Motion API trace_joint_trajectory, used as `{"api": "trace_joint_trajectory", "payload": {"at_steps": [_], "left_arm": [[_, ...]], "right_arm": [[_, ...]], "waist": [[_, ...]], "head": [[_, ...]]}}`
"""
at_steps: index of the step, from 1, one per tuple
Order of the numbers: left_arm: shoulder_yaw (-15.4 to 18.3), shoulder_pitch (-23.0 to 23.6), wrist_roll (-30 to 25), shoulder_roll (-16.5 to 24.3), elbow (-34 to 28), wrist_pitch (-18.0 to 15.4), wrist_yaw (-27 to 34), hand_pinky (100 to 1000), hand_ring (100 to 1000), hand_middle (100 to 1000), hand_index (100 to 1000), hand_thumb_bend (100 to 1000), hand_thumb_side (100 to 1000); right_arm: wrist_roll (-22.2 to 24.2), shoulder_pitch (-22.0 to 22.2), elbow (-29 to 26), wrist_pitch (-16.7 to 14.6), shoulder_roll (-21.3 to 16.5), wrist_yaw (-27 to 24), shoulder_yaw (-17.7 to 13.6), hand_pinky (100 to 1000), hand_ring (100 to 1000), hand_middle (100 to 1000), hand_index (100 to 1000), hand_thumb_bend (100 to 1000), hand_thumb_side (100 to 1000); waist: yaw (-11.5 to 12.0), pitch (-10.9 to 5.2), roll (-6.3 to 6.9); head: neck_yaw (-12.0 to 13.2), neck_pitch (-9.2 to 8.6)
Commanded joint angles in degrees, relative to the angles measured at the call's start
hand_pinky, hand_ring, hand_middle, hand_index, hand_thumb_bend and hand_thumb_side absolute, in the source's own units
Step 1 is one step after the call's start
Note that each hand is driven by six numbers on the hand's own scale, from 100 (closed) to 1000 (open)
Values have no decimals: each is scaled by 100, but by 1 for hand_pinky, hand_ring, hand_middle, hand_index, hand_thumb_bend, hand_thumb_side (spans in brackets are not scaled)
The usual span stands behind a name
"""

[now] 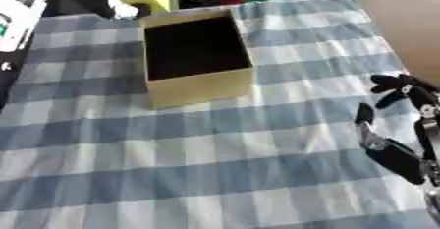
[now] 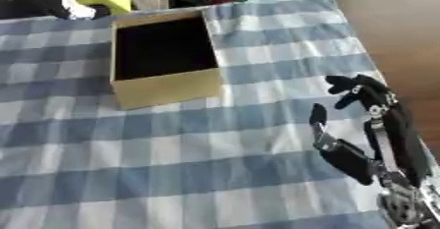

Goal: Pick up objects on the table and place them in the box.

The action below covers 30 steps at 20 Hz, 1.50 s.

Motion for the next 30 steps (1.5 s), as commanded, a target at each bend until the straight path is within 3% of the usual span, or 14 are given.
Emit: {"api": "trace_joint_trajectory", "payload": {"at_steps": [1, 11, 16, 20, 21, 22, 24, 25, 30], "left_arm": [[17, -157, 131, 8, 89, -141, 172, 871, 596, 430, 623, 100, 100], [210, 12, 199, -7, 684, -790, 112, 886, 621, 483, 669, 100, 100], [303, 66, 201, 22, 890, -1102, -135, 889, 643, 508, 689, 158, 100], [319, 89, 221, 16, 927, -1301, -338, 902, 717, 593, 752, 285, 109], [326, 95, 238, 17, 930, -1357, -380, 916, 763, 662, 798, 394, 203], [336, 102, 271, 20, 931, -1423, -429, 918, 769, 671, 803, 409, 213], [364, 111, 375, 27, 930, -1576, -560, 940, 840, 780, 888, 562, 324], [378, 114, 443, 31, 922, -1670, -636, 952, 886, 848, 946, 680, 410], [481, 113, 901, 48, 917, -1960, -906, 965, 927, 954, 1000, 778, 443]], "right_arm": [[23, -87, -86, -20, -128, -41, -4, 878, 506, 596, 802, 100, 414], [40, -251, -86, -49, -116, -22, 36, 879, 506, 596, 803, 100, 409], [31, -271, -86, -10, -64, 47, 70, 881, 505, 596, 804, 100, 399], [26, -273, -86, 16, -34, 81, 89, 882, 505, 596, 805, 100, 399], [26, -273, -86, 20, -29, 83, 90, 882, 504, 596, 805, 100, 399], [26, -274, -86, 22, -26, 82, 91, 882, 504, 596, 805, 100, 399], [32, -271, -86, 24, -23, 82, 94, 882, 505, 596, 805, 100, 398], [37, -267, -86, 26, -19, 84, 95, 883, 504, 596, 806, 100, 397], [50, -256, -86, 49, 3, 93, 95, 884, 503, 595, 806, 100, 396]], "waist": [[-71, -69, -7], [-414, 125, 122], [-424, 229, 129], [-406, 251, 120], [-401, 251, 116], [-397, 250, 112], [-391, 247, 107], [-392, 246, 107], [-385, 246, 114]], "head": [[64, -95], [202, -216], [219, -259], [226, -256], [229, -253], [230, -252], [227, -253], [223, -254], [220, -241]]}}
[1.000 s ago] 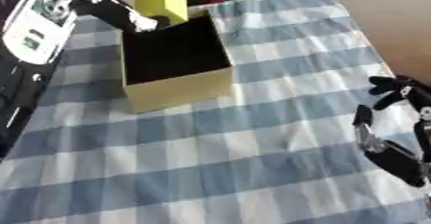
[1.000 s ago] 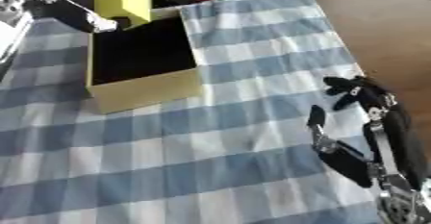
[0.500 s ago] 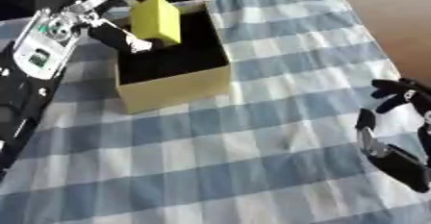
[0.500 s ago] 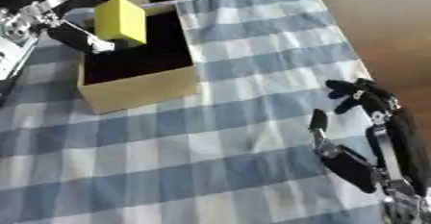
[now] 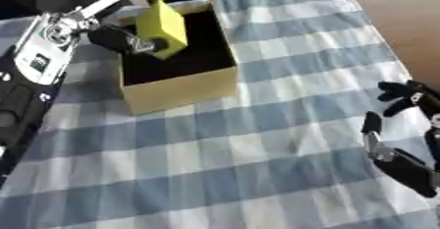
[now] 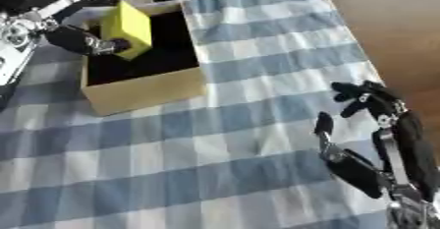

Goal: Pick up objects on the table and place them in the box.

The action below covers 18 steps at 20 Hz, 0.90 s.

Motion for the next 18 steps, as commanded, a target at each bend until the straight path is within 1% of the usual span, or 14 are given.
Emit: {"api": "trace_joint_trajectory", "payload": {"at_steps": [1, 4, 6, 7, 8, 10, 11, 12, 13, 14, 16, 18], "left_arm": [[117, -104, 311, 161, -71, -128, -144, 964, 926, 952, 1000, 788, 437], [115, -96, 500, 161, -66, -144, -217, 963, 920, 934, 1000, 794, 424], [111, -94, 564, 160, -74, -136, -223, 959, 912, 917, 998, 787, 397], [110, -91, 594, 159, -93, -127, -203, 956, 902, 896, 991, 756, 408], [114, -85, 628, 155, -126, -111, -151, 952, 892, 877, 982, 743, 366], [135, -72, 742, 166, -257, -19, 47, 930, 847, 818, 929, 647, 325], [149, -58, 856, 189, -384, 67, 209, 917, 830, 786, 879, 597, 279], [161, -33, 1052, 241, -599, 192, 400, 913, 828, 775, 862, 589, 270], [140, 3, 1226, 299, -827, 312, 544, 910, 822, 751, 843, 542, 264], [125, 60, 1401, 373, -1125, 431, 699, 913, 809, 728, 835, 519, 272], [135, 223, 1680, 515, -1766, 699, 1084, 916, 793, 717, 842, 497, 264], [248, 442, 1942, 670, -2420, 1049, 1521, 914, 773, 707, 846, 480, 234]], "right_arm": [[-8, -18, -86, 28, -34, 37, -27, 884, 503, 595, 807, 100, 396], [-4, -19, -86, 39, -21, 33, -28, 885, 499, 595, 807, 100, 397], [-3, -14, -86, 45, -15, 31, -29, 885, 498, 594, 807, 100, 396], [-4, -11, -86, 45, -16, 32, -29, 885, 498, 594, 807, 100, 409], [-8, -6, -86, 42, -20, 31, -30, 884, 498, 594, 806, 100, 398], [-21, 10, -86, 29, -43, 23, -35, 882, 499, 594, 804, 100, 403], [-31, 23, -86, 18, -64, 17, -42, 880, 500, 595, 803, 100, 407], [-46, 44, -86, 3, -98, 10, -53, 879, 501, 595, 802, 100, 408], [-60, 60, -86, -13, -128, 2, -64, 878, 502, 596, 801, 100, 412], [-79, 80, -86, -30, -166, -8, -79, 876, 505, 598, 800, 100, 414], [-120, 120, -86, -58, -225, -38, -118, 875, 507, 598, 799, 100, 416], [-145, 164, -86, -75, -255, -69, -154, 874, 507, 598, 798, 100, 416]], "waist": [[16, -107, -35], [21, -107, -32], [26, -110, -33], [31, -112, -36], [42, -117, -42], [95, -144, -67], [142, -165, -85], [207, -195, -105], [254, -218, -119], [319, -253, -139], [437, -314, -176], [558, -372, -216]], "head": [[16, -51], [18, -43], [14, -37], [12, -34], [9, -23], [-3, 17], [-13, 46], [-21, 83], [-27, 112], [-42, 151], [-64, 221], [-84, 275]]}}
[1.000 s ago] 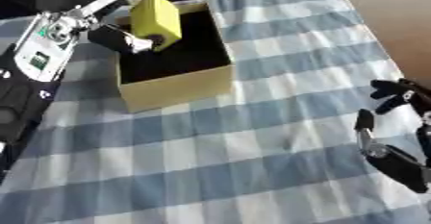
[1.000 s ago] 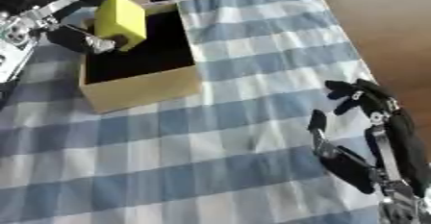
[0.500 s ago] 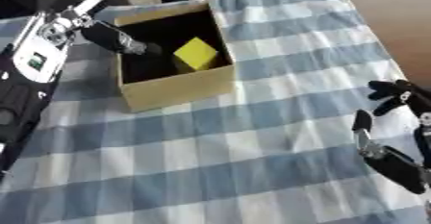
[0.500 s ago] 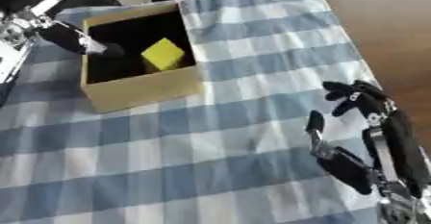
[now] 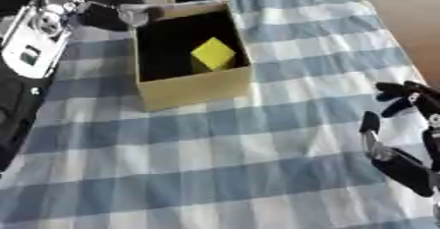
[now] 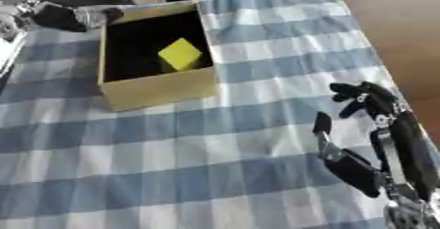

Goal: Pick up objects on the table and place them in the box.

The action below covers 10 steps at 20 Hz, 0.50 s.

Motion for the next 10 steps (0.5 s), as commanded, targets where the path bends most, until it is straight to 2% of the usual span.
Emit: {"api": "trace_joint_trajectory", "payload": {"at_steps": [1, 3, 7, 10], "left_arm": [[213, 190, 433, 444, -1132, 498, 673, 904, 763, 703, 842, 482, 212], [327, 532, 645, 651, -1871, 737, 997, 895, 754, 701, 839, 492, 200], [536, 1245, 991, 924, -3078, 1148, 1518, 883, 727, 682, 830, 454, 181], [743, 1856, 1290, 984, -3826, 1392, 1800, 878, 701, 664, 822, 408, 178]], "right_arm": [[-62, 37, -86, -20, -183, -61, -107, 874, 507, 598, 797, 100, 416], [-74, 95, -86, -14, -180, -75, -140, 874, 506, 597, 797, 100, 417], [-83, 132, -86, -16, -167, -123, -185, 874, 506, 597, 797, 100, 419], [-104, 178, -86, -22, -163, -145, -226, 873, 507, 597, 796, 100, 421]], "waist": [[104, -182, -76], [230, -229, -115], [407, -301, -183], [524, -350, -237]], "head": [[-48, 118], [-74, 144], [-116, 161], [-169, 168]]}}
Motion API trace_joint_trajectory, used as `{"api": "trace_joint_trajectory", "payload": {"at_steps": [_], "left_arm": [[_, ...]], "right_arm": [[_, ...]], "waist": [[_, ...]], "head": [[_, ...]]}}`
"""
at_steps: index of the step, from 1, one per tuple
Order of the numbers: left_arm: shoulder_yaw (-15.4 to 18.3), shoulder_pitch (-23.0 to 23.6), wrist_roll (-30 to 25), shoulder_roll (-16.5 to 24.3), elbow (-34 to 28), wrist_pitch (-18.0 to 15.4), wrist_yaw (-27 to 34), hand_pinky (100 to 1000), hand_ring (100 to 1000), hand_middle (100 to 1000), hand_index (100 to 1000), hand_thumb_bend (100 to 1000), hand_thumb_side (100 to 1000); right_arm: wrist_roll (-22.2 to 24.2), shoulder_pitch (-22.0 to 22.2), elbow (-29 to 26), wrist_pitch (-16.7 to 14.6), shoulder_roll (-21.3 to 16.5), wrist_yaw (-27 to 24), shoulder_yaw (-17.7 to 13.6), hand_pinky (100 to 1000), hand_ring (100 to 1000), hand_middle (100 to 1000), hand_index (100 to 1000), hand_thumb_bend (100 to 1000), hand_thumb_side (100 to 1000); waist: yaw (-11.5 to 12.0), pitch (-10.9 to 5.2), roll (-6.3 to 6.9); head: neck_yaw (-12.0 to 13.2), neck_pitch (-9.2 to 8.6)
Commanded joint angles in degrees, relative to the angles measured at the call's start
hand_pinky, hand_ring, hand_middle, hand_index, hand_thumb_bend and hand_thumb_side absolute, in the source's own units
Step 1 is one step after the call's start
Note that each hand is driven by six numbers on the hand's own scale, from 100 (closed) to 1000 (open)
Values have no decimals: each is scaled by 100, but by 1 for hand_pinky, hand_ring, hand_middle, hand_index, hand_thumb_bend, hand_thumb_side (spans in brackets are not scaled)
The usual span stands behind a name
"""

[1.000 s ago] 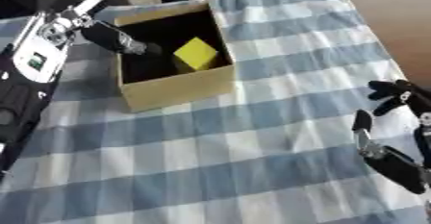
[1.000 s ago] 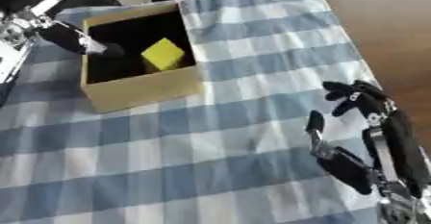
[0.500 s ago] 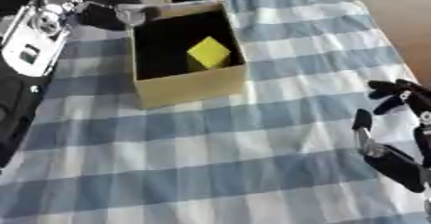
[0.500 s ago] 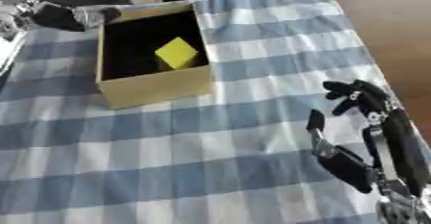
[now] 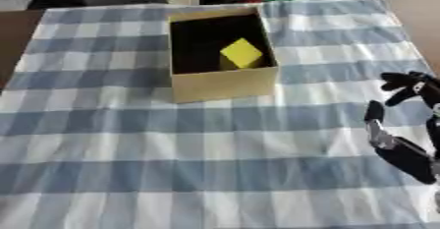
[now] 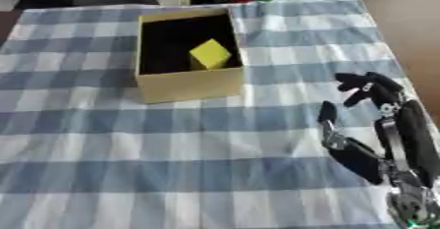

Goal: Pick up objects on the table and place them in the box.

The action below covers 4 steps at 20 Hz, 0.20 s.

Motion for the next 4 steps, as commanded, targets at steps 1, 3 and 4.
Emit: {"api": "trace_joint_trajectory", "payload": {"at_steps": [1, 3, 4], "left_arm": [[282, 365, 327, 233, -839, 275, 348, 876, 699, 665, 822, 407, 181], [408, 722, 521, 236, -1065, 258, 432, 874, 698, 665, 821, 406, 187], [455, 898, 612, 214, -1101, 190, 444, 874, 693, 662, 822, 395, 214]], "right_arm": [[-47, 10, -86, -14, -121, -73, -93, 872, 508, 597, 795, 100, 421], [-72, 38, -86, -25, -113, -84, -117, 872, 508, 598, 795, 100, 422], [-90, 45, -86, -31, -109, -91, -128, 872, 509, 598, 795, 100, 424]], "waist": [[39, -144, -35], [81, -166, -64], [101, -173, -77]], "head": [[-59, 27], [-103, 38], [-116, 45]]}}
